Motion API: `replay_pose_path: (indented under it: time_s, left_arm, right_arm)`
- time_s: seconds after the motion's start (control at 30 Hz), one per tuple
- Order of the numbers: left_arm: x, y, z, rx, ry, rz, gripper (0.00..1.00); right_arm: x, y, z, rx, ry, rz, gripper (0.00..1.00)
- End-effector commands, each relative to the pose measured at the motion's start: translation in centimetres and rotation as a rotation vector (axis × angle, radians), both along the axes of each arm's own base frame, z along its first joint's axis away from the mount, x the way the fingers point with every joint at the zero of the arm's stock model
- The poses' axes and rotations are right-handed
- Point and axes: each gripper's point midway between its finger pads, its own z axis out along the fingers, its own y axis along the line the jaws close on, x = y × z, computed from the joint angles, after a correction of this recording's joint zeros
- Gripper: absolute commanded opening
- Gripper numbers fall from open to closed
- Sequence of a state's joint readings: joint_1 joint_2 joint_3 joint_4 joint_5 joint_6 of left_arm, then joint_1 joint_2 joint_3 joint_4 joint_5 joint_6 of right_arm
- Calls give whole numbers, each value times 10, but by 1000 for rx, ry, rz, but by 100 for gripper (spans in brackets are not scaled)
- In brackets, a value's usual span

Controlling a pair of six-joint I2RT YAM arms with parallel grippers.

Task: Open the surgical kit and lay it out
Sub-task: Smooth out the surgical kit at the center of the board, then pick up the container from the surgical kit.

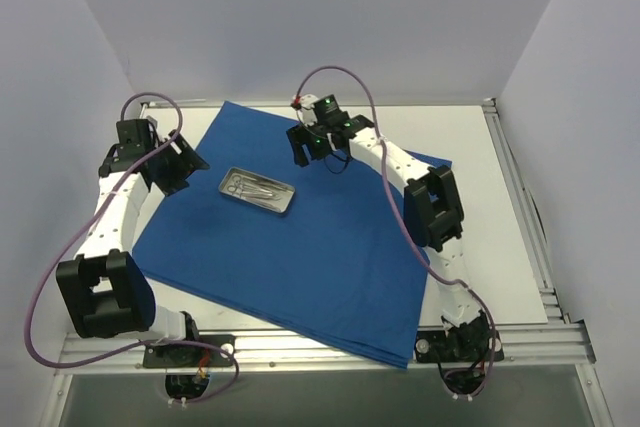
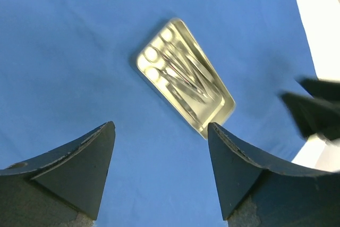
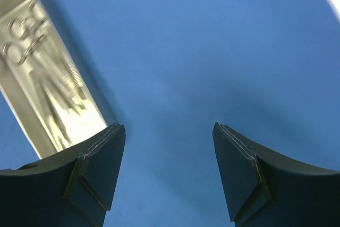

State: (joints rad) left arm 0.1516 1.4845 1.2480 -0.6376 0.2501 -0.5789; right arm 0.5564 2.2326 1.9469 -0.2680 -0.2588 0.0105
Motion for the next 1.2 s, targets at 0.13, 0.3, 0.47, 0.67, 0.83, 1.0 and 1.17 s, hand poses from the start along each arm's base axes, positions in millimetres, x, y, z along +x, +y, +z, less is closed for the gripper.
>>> replay_pose_path:
  time_s: [0.13, 0.3, 0.47, 0.67, 0.83, 1.0, 1.17]
  left_arm:
    - [-17, -32, 44, -7, -193, -118, 80]
    - [-43, -42, 50, 28, -188, -143, 93]
    - [-85, -51, 32, 18, -64, -125, 90]
    - [-110, -55, 29, 31, 95, -126, 80]
    - [-101, -67, 12, -74, 197, 4, 80]
    - [-80, -93, -12, -147, 305, 85, 78]
    - [-58, -98, -19, -111, 334, 150, 72]
  right_arm:
    - [-23, 51, 3, -77, -63, 227, 66]
    - [-23, 56, 4, -38, -57, 207, 53]
    - [-42, 43, -2, 26, 32, 52, 50]
    - [-69, -18, 21, -115, 117, -219, 43]
    - [-95, -67, 48, -277, 132, -265, 52]
    - [-114, -76, 70, -215, 137, -266, 59]
    - [-125, -88, 70, -211, 145, -277, 59]
